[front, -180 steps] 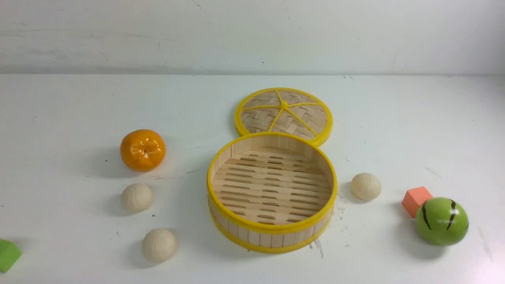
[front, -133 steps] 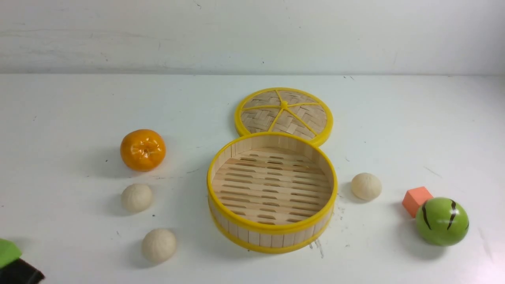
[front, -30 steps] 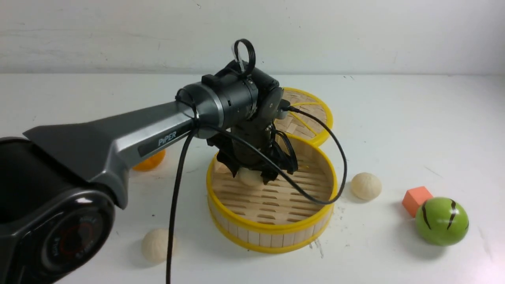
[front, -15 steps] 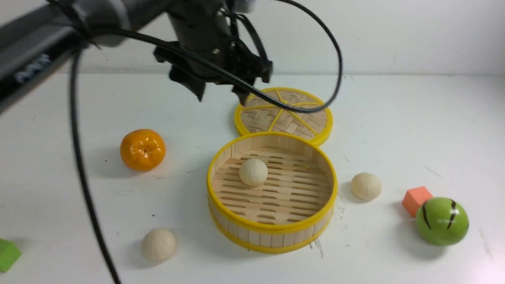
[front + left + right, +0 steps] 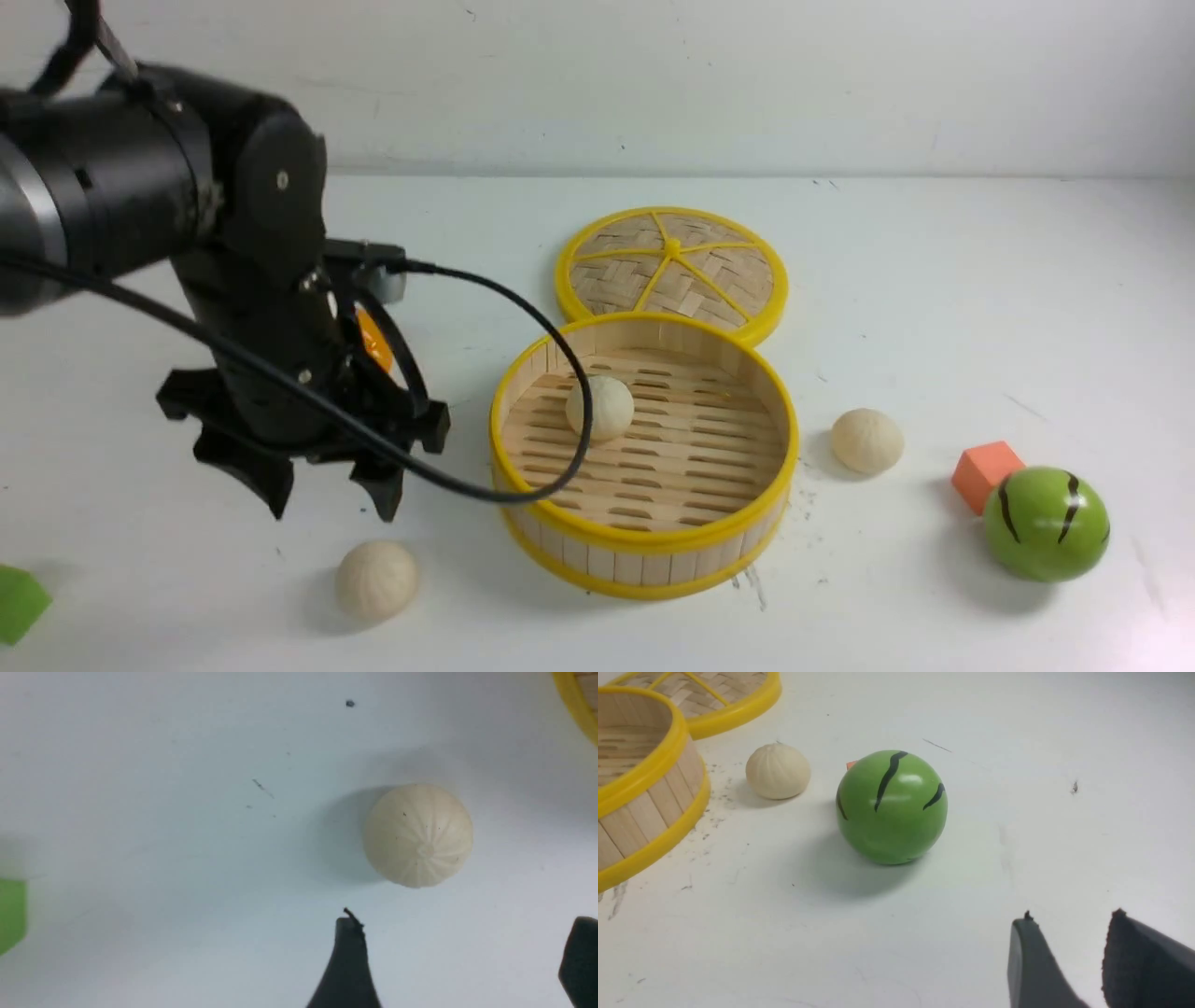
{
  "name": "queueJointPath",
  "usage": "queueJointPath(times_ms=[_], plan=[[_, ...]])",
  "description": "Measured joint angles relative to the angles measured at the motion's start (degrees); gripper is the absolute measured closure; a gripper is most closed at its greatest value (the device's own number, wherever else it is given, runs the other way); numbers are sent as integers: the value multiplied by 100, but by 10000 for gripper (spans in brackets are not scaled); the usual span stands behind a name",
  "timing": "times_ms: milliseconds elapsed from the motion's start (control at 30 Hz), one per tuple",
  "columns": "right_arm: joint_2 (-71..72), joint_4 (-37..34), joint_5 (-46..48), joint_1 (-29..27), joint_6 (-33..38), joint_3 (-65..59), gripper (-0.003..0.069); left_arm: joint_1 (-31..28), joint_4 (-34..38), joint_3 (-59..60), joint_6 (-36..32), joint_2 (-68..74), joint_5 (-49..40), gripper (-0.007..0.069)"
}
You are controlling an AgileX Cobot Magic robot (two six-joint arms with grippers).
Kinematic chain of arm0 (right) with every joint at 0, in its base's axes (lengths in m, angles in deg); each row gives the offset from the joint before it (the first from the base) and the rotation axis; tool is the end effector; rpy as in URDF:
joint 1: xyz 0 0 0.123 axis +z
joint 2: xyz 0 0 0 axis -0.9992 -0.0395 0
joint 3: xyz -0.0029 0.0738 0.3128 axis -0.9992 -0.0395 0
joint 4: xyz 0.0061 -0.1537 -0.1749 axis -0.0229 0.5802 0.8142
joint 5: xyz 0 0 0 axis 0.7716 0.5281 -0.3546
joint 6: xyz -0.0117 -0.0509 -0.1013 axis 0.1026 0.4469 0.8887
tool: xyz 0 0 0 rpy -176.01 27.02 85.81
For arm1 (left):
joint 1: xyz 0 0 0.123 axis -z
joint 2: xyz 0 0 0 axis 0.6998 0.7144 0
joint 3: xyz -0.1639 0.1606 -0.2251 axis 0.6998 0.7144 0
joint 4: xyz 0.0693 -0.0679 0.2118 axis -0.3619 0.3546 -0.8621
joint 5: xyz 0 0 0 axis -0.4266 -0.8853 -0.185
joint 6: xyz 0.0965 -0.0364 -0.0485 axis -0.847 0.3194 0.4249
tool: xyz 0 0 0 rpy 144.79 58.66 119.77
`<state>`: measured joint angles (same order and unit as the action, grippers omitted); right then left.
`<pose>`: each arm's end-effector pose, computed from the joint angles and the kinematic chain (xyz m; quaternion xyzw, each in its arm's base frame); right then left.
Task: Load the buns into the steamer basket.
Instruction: Use the left arm to grab a steamed stuffed bun, then use the left arm to put the steamed stuffed bun into the steamer
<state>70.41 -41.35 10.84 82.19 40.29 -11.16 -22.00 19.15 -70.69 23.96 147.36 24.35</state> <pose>0.0184 0.0011 0.1670 0.0741 0.8025 0.0124 0.5920 0.2979 -0.1185 0.2787 0.0597 0.9940 -0.0126 0.0907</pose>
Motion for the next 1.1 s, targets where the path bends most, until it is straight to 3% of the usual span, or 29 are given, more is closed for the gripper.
queueJointPath(times_ms=[233,367,500,600,800,1100], plan=[[0,0,0,0,0,0,421,0,40,655,0,528,1169,75],[0,0,0,0,0,0,421,0,44,661,0,901,1277,158],[0,0,0,0,0,0,421,0,63,465,-25,965,1012,452],[0,0,0,0,0,0,420,4,87,-65,-196,884,497,610],[0,0,0,0,0,0,420,332,191,-1842,-389,699,-422,626],[0,0,0,0,0,0,420,1228,364,-3058,-454,1344,-574,623]])
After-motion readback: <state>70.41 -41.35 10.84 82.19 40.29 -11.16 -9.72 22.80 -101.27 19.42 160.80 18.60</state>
